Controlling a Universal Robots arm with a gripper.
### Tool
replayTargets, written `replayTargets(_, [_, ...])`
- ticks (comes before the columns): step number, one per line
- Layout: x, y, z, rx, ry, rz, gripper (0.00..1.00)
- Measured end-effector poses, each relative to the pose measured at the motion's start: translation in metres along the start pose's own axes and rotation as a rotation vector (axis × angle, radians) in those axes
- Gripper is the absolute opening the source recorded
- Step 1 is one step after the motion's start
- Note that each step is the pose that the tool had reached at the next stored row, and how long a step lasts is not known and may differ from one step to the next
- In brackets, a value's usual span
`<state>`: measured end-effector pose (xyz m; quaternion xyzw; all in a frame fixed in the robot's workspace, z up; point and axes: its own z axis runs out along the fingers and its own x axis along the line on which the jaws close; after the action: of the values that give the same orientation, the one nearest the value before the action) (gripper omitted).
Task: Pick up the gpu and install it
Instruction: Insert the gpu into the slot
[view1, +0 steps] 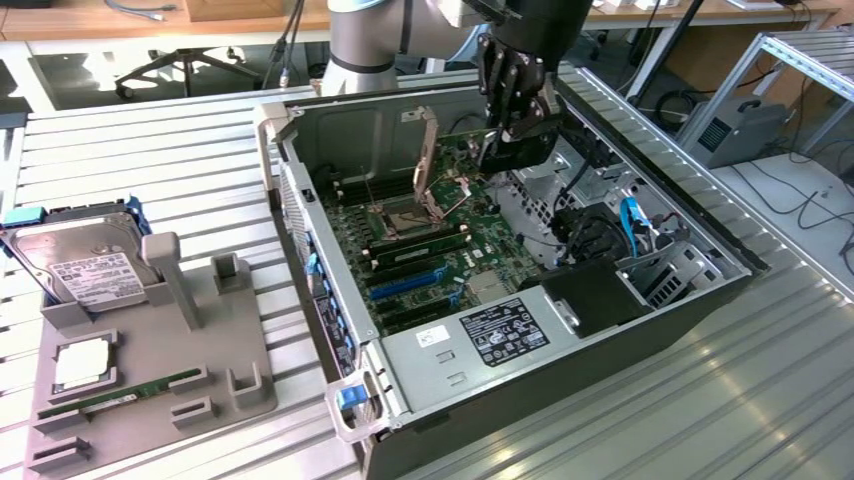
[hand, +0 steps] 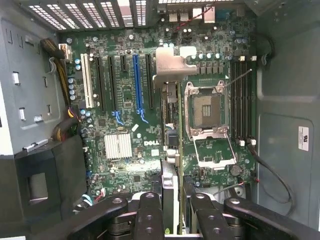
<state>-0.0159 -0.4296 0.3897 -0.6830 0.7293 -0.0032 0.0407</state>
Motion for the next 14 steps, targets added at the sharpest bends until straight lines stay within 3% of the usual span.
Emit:
replayTargets(1, [0.0000,0.0000,0.0000,-0.0009,0.0002,0.000,0.27])
replayTargets(3, [0.0000,0.0001,0.0005,-0.0174,0.0013,0.001,0.27])
replayTargets(14, [0.0008,0.0023,0.0009,-0.0174,0.0012,0.001,0.27])
